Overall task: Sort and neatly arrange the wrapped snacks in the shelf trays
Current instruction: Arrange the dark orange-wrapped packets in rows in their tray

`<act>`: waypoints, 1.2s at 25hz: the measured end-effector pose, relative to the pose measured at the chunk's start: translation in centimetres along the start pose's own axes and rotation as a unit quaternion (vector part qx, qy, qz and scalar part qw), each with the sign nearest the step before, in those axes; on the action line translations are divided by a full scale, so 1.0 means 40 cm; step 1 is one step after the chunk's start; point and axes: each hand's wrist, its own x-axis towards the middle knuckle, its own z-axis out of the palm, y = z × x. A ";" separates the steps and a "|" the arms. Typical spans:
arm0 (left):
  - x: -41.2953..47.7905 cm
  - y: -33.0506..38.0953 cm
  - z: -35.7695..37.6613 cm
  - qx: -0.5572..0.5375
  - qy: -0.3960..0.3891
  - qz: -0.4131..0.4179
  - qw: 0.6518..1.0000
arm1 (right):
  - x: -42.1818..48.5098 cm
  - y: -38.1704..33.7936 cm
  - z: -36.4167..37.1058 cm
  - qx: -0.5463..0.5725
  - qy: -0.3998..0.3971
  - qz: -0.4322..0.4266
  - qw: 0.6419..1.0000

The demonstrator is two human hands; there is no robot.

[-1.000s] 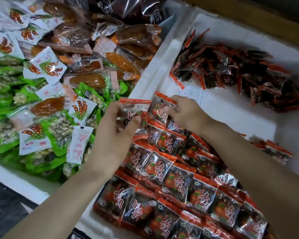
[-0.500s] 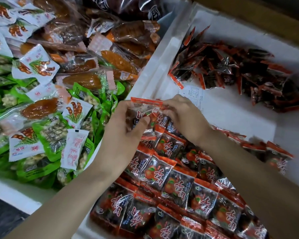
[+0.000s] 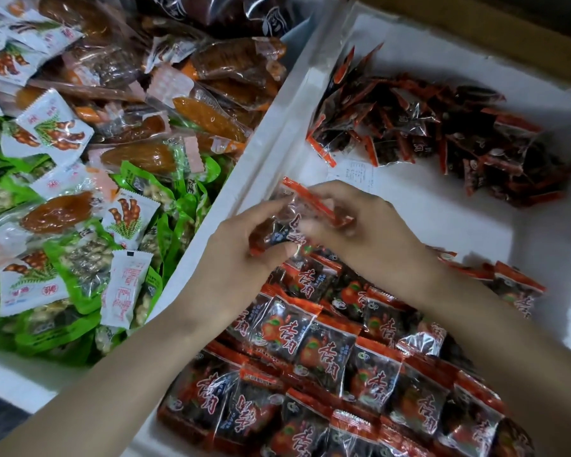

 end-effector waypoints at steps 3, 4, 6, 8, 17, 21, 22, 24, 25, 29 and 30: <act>0.010 0.024 0.002 -0.052 0.028 0.011 0.998 | -0.059 -0.006 -0.038 -0.046 -0.091 0.055 0.993; 0.014 0.033 0.006 -0.047 0.030 0.026 0.998 | -0.078 -0.003 -0.041 -0.034 -0.106 0.071 0.991; 0.017 0.051 0.025 -0.026 -0.009 0.051 0.998 | -0.111 -0.002 -0.036 -0.007 -0.084 0.065 0.994; 0.017 0.061 0.050 0.001 -0.055 0.075 0.996 | -0.125 -0.002 -0.032 0.035 -0.039 0.050 0.997; 0.061 -0.010 0.050 0.469 -0.132 0.220 0.845 | -0.006 0.106 -0.091 0.077 0.152 0.144 0.975; 0.063 -0.031 0.065 0.575 -0.163 0.237 0.766 | 0.035 0.121 -0.057 0.004 0.087 0.157 0.984; 0.063 -0.031 0.065 0.575 -0.159 0.237 0.767 | 0.040 0.120 -0.053 -0.001 0.075 0.156 0.985; 0.066 -0.032 0.064 0.560 -0.159 0.230 0.780 | 0.045 0.114 -0.050 -0.014 0.054 0.149 0.987; 0.068 -0.033 0.063 0.547 -0.162 0.224 0.790 | 0.047 0.111 -0.049 -0.026 0.040 0.145 0.988; 0.068 -0.043 0.061 0.509 -0.153 0.230 0.815 | 0.060 0.116 -0.037 -0.026 -0.010 0.128 0.991; 0.068 -0.049 0.061 0.501 -0.143 0.243 0.818 | 0.063 0.121 -0.032 -0.030 -0.004 0.125 0.992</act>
